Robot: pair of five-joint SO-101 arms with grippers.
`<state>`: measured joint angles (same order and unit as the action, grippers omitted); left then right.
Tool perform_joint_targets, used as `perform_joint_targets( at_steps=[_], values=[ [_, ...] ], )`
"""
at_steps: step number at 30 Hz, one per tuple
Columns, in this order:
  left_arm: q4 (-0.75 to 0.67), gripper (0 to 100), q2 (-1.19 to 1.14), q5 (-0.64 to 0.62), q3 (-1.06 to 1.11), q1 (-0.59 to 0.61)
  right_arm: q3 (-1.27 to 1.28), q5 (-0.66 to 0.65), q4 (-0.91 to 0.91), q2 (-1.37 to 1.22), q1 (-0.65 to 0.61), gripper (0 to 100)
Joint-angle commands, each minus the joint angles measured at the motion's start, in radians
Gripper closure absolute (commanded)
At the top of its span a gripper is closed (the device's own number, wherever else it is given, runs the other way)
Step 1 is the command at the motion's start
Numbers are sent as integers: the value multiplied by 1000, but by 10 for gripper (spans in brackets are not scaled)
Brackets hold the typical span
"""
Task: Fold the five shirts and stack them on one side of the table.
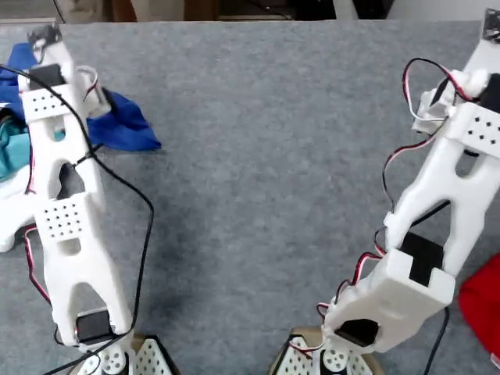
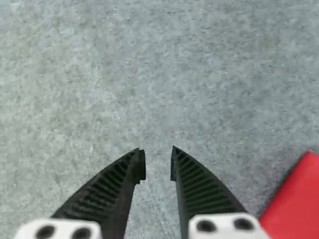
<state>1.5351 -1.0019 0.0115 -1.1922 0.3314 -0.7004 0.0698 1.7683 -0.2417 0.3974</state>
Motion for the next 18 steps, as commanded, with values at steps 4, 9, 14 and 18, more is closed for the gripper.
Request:
perform_joint_targets(
  at_steps=[4,9,14,18],
  values=[
    [-17,973,-107,87,-32,32,-4,-9,12,62,-30,903],
    [64,981,-101,78,-183,-18,4,-5,14,64,-27,903],
    [216,981,-42,58,-496,-121,4,-3,14,64,-24,903],
    [224,981,104,58,-451,-256,4,-3,14,64,-22,903]
  ],
)
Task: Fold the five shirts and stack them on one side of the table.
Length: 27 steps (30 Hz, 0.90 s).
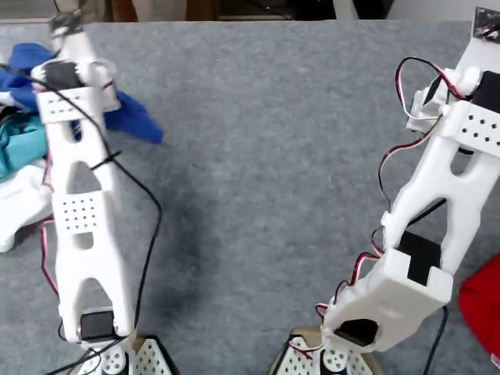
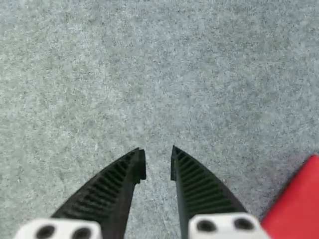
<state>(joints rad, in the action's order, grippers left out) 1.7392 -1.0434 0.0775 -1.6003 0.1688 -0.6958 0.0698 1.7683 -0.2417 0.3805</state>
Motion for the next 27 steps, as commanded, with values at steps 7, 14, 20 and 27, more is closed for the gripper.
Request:
perform_joint_targets(
  at_steps=[7,14,20,27],
  values=[
    [20,981,387,-9,-2,-407,-1,-6,14,62,-4,903],
    [20,981,484,-9,0,-681,-1,-8,14,61,18,903],
    [18,923,394,-8,104,-690,-1,-9,14,54,16,903],
    [18,719,484,-126,236,-509,-2,-12,5,54,-8,902]
  ],
)
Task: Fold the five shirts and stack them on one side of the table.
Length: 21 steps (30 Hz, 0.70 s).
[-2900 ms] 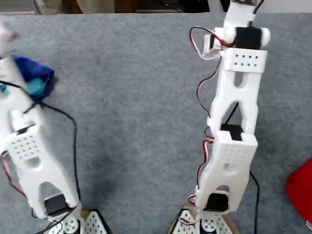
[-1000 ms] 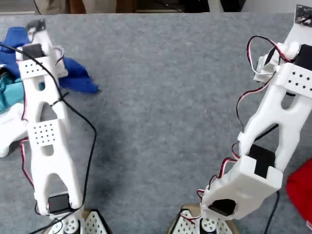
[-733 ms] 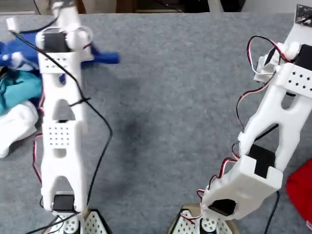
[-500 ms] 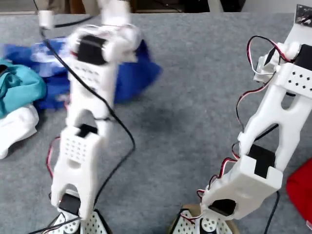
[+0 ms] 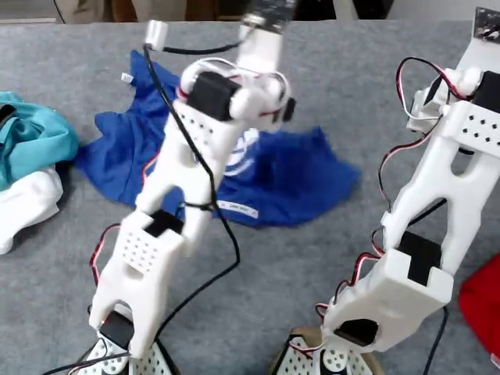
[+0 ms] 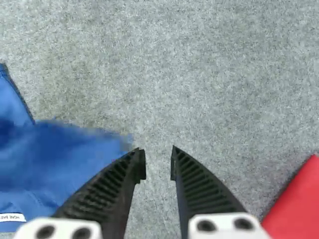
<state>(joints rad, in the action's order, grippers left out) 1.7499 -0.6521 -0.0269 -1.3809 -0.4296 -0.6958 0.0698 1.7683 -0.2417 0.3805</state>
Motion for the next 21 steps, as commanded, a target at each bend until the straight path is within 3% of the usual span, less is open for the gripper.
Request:
perform_joint_targets(
  at_steps=[1,7,11,15,21],
  values=[
    [8,728,117,-21,20,140,-2,-23,5,54,-22,902],
    [8,794,193,-20,126,575,-4,-78,5,39,-200,900],
    [8,810,189,-12,324,760,-10,-74,-5,-64,-374,900],
    [-31,801,162,55,595,806,-48,-74,-2,-199,-516,900],
    [-212,754,62,18,876,787,-120,-77,14,-320,-638,899]
  ],
)
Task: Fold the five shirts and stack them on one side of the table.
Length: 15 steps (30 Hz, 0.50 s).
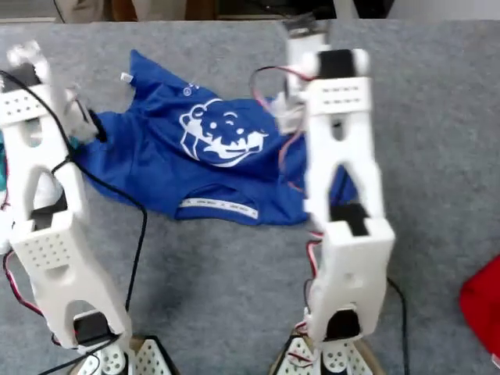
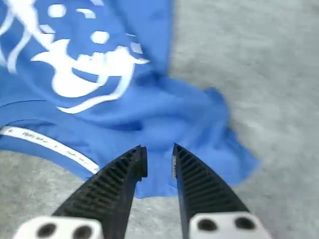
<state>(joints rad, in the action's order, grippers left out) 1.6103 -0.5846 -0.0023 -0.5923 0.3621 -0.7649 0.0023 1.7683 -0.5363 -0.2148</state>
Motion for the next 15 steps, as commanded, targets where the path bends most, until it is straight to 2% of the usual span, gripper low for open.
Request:
perform_joint_targets(
  at_steps=[1,5,11,15],
  values=[
    [-91,754,-21,-5,117,-11,-50,-8,15,-48,-45,899],
    [-146,788,-74,-6,193,-32,28,-12,17,-111,-39,899],
    [-157,975,-108,-2,258,-95,213,-80,11,-188,-53,900],
    [-157,982,-101,55,302,-133,197,-77,-57,-262,-51,903]
  ],
)
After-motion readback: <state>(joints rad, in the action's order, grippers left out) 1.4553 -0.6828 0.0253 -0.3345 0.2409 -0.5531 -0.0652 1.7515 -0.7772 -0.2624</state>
